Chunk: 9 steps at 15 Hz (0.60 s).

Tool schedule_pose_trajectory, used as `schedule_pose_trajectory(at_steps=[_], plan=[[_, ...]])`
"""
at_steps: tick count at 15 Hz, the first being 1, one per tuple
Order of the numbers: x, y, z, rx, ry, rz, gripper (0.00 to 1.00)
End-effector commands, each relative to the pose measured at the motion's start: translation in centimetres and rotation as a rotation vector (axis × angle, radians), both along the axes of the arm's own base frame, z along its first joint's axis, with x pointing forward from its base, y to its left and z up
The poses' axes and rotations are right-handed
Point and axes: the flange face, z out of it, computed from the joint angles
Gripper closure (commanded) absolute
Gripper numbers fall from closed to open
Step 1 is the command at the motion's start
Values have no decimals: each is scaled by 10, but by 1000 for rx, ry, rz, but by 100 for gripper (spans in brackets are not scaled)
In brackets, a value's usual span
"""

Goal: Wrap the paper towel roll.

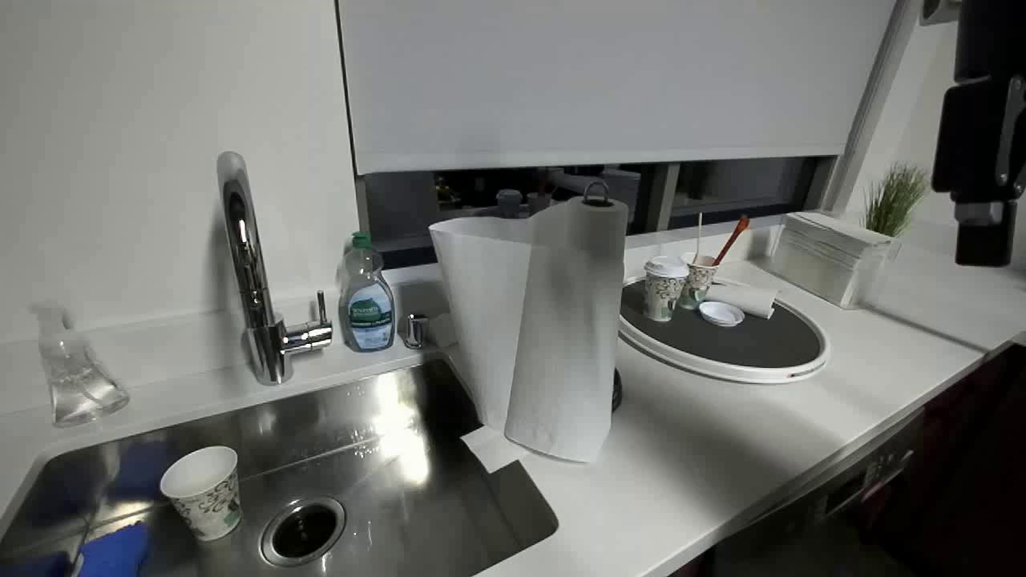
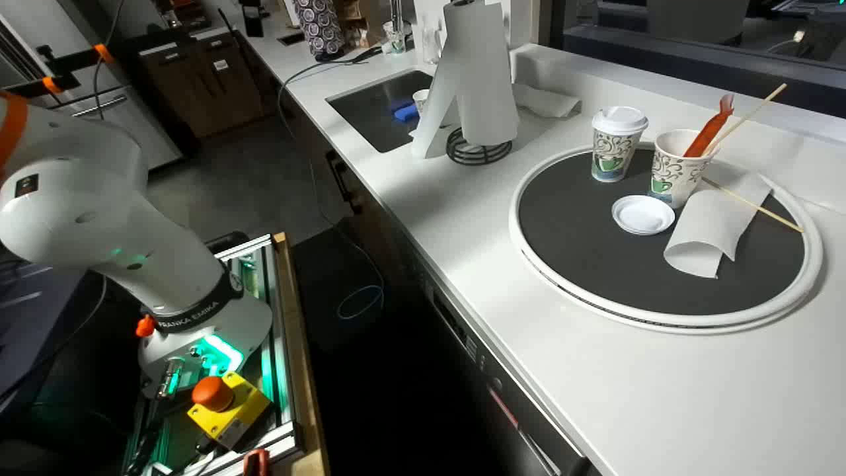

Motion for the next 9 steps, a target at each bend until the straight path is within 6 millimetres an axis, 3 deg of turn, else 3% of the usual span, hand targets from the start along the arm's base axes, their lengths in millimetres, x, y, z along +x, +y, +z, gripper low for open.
schedule_pose_trajectory(at_steps=[1,4,9], plan=[[0,0,1,0,1,0,0],[3,-6,-3,25,-27,-19,0],[31,-48,-26,178,-144,-16,0]])
